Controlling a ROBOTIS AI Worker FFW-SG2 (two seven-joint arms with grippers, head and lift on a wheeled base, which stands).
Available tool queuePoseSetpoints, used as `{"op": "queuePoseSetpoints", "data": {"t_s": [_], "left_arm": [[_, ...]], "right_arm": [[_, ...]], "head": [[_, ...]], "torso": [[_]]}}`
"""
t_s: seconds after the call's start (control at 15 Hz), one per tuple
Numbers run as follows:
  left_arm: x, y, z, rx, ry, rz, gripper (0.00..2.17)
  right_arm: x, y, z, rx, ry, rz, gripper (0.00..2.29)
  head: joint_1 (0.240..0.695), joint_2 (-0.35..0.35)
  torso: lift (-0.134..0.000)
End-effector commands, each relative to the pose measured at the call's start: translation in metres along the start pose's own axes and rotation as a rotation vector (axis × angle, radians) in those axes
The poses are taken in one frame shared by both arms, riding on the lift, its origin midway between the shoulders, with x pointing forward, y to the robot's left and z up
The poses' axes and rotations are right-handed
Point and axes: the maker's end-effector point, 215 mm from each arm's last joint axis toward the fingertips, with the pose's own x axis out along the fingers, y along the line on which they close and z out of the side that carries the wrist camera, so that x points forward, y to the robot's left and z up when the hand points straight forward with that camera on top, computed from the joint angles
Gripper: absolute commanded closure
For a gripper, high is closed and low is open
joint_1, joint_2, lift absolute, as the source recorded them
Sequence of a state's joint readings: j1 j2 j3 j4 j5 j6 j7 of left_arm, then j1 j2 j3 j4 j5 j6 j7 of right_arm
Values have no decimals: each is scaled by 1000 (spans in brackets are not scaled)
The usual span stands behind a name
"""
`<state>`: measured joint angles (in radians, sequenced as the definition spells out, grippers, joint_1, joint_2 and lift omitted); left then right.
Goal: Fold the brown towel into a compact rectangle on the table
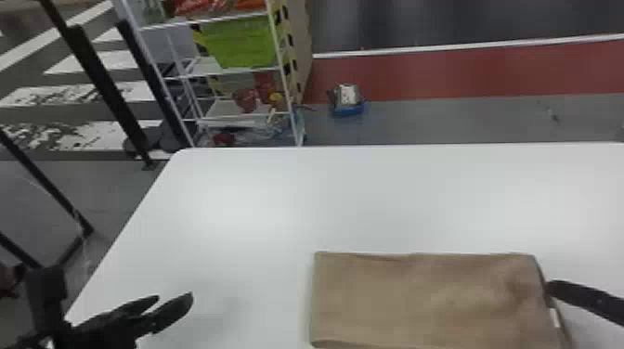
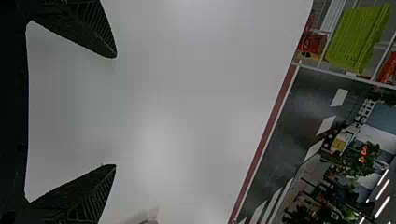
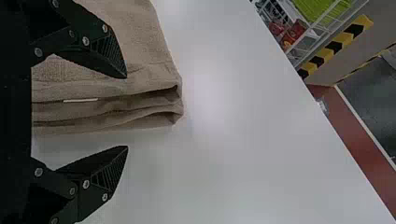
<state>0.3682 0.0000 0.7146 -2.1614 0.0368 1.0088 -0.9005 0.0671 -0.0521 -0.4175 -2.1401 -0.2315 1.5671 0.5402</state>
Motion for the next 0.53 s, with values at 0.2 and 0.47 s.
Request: {"op": "queuePoseSetpoints", "data": {"t_s": [0.2,0.47], "left_arm": [[0,0,0,-2,-2,-1,36],[-2,3,0,-7,-7,1,36]], "right_arm": [[15,18,6,-58,26,-5,414],[17,15,15,-82,23,-35,414]], "head": [[695,236],[695,244]], "torso": [[-124],[-124]]}}
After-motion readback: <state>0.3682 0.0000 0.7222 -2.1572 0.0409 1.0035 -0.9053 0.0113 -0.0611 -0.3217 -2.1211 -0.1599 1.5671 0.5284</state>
